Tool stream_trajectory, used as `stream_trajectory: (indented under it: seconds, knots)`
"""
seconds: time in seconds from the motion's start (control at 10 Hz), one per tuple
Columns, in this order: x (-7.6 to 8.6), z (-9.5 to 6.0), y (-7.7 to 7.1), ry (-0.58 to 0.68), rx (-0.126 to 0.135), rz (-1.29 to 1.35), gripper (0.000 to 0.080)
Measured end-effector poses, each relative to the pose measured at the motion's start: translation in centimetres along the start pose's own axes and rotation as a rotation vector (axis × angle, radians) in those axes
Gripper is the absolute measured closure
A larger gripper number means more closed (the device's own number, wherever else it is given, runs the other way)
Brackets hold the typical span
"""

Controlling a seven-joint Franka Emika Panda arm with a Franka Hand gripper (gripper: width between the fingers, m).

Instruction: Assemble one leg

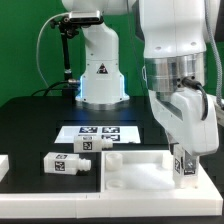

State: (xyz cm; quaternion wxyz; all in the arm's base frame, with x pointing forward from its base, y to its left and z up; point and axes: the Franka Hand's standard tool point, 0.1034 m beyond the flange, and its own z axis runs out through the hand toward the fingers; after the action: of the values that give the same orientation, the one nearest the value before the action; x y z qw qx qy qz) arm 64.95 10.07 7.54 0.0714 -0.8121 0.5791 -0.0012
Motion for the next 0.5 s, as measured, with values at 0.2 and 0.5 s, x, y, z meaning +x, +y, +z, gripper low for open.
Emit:
stream_trajectory:
  seconds: [0.2,0.5]
  knots:
    - [0.04,0.09,-0.15,-0.008,0.015,-0.423,0.0154]
    - [0.37,0.1,-0.04,0.003,0.006,-0.631,0.015]
